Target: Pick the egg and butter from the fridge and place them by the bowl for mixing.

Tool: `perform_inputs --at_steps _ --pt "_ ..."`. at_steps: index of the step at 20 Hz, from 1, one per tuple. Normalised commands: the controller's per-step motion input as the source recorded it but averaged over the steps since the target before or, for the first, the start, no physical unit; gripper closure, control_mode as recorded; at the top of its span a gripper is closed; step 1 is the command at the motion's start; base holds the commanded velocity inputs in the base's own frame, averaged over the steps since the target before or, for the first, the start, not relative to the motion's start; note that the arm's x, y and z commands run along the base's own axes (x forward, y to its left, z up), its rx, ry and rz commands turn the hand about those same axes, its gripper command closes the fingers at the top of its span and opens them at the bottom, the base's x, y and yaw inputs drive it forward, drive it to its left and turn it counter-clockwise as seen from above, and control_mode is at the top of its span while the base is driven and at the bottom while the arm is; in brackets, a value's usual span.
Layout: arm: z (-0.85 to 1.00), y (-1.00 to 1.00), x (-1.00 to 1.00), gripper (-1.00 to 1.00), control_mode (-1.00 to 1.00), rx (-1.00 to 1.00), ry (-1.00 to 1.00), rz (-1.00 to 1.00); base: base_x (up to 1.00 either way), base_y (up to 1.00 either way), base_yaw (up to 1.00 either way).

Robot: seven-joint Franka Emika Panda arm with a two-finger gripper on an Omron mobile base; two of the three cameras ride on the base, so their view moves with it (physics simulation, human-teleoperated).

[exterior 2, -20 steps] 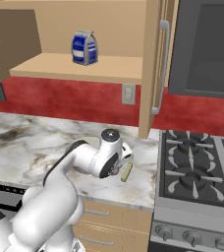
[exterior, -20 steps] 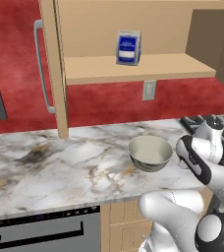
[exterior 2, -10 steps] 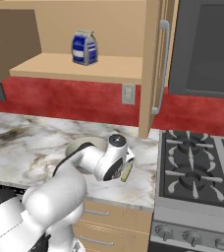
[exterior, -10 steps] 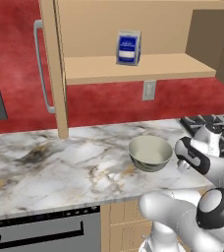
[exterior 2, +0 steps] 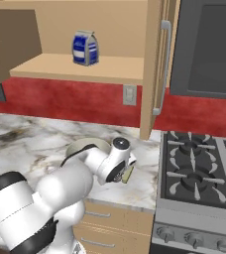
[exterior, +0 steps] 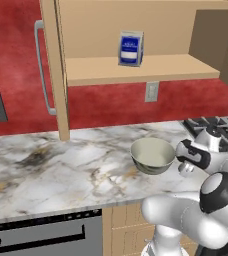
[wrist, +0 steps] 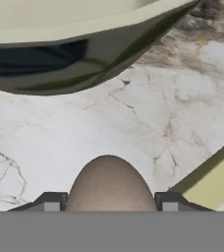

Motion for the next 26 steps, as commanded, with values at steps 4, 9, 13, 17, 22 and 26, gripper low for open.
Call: perform_inputs --at_steps 4,9,13,17,22,26 --pt "-0.13 0.0 0.03 1.0 -1.0 0.02 0.01 0.04 0.0 0.0 0.0" --pt "-0.14 0.0 0.04 1.0 -1.0 0.03 0.0 0.02 0.0 0.0 0.0" --pt "-0.13 0.0 0.14 1.0 -1.0 0.01 0.0 0.0 0.0 0.0 0.0" --pt "-0.12 0.0 0.12 1.0 -1.0 0.0 0.0 0.0 0.0 0.0 0.0" --pt "-0.15 0.05 -0.02 1.0 -1.0 0.0 0.0 0.0 0.0 0.0 0.0" --pt "-0.13 0.12 -0.01 -1.0 -1.0 0.0 0.0 0.0 0.0 0.0 0.0"
